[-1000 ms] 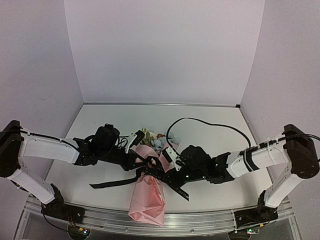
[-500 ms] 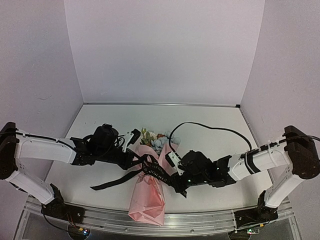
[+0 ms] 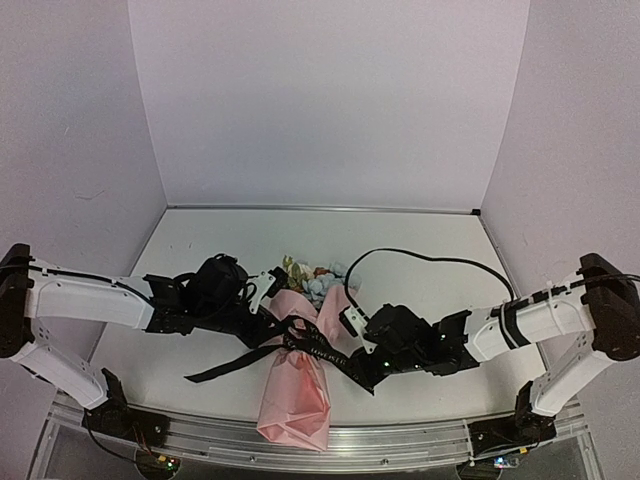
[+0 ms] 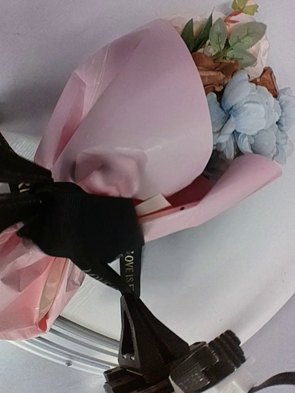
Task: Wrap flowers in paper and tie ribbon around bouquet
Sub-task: Tie the half-tied ribbon around the folded bouquet.
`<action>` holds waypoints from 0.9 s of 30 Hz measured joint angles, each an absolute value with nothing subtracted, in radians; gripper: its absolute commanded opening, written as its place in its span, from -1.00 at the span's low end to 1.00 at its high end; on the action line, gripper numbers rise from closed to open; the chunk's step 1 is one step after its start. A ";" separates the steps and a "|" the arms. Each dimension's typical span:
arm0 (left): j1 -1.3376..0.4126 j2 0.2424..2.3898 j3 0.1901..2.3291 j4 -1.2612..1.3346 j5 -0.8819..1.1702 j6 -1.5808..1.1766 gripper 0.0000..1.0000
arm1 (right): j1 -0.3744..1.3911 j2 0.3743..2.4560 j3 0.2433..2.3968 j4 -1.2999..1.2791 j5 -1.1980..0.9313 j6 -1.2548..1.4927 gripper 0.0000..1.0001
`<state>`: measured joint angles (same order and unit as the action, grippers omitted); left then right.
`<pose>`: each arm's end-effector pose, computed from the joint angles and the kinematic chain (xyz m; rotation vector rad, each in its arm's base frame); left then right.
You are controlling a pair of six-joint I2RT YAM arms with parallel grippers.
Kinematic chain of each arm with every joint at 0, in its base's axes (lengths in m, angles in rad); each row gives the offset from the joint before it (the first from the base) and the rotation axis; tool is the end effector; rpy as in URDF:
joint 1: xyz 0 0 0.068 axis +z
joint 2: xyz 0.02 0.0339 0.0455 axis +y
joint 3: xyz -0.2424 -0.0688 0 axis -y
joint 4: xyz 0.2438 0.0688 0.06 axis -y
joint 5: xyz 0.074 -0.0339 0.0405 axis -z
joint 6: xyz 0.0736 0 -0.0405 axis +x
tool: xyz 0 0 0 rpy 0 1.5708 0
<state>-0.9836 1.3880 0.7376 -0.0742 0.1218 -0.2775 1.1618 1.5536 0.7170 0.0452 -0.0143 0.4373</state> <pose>0.1679 -0.2684 0.1545 0.8983 2.2459 -0.7610 0.1293 0.3009 0.1101 -0.8948 2.3403 0.7503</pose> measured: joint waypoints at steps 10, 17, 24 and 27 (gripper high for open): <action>-0.983 1.396 0.738 -0.058 0.083 -0.289 -0.61 | 1.162 1.553 0.718 0.008 -0.011 0.416 -1.00; -0.983 1.391 0.738 -0.028 0.113 -0.290 -0.26 | 1.162 1.553 0.719 0.004 -0.012 0.414 -1.00; -0.983 1.399 0.791 -0.067 0.139 -0.258 -0.08 | 1.164 1.553 0.731 -0.001 -0.011 0.406 -1.00; -0.983 1.439 0.859 -0.087 0.137 -0.245 -0.05 | 1.164 1.553 0.731 -0.002 -0.010 0.405 -1.00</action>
